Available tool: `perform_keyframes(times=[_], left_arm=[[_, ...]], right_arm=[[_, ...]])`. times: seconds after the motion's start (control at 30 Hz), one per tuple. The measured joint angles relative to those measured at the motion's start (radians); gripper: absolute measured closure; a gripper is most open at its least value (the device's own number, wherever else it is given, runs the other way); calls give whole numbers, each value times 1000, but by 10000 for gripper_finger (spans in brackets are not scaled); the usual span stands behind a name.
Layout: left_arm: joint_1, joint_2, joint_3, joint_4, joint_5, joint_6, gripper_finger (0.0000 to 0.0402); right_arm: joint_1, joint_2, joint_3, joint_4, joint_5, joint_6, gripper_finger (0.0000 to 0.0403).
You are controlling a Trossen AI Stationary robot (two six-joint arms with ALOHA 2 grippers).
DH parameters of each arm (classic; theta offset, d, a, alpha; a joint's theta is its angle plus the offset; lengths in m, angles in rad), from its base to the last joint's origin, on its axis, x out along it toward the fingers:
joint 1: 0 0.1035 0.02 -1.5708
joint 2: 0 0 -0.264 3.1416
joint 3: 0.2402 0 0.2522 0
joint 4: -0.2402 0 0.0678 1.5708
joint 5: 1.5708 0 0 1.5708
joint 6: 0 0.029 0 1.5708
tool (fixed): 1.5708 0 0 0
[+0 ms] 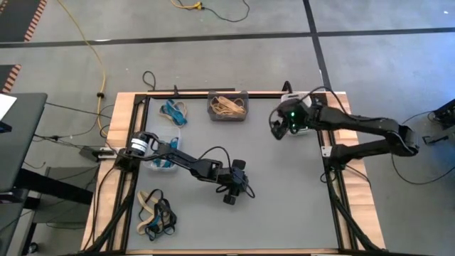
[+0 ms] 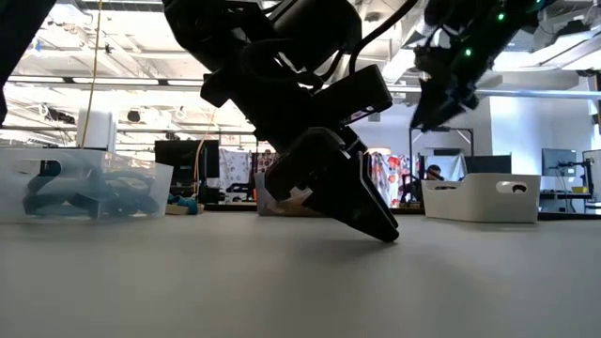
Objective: Sort rubber bands into baskets
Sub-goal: Put the black rubber band into the white bin
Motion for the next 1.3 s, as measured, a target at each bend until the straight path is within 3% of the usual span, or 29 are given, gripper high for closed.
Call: perform_keyframes(times=[0.37, 0.7, 1.03, 1.3], left_arm=[[0, 0, 0, -7, -8, 10, 232], [2, -23, 0, -66, -46, 27, 232], [8, -93, -4, -229, -193, 68, 232], [11, -108, -3, -273, -202, 56, 232]], right_arm=[[290, 5, 0, 55, 131, 72, 147], [533, 89, 1, 110, 289, 129, 147], [682, 172, 1, 143, 402, 190, 147], [770, 243, 1, 146, 476, 261, 147]])
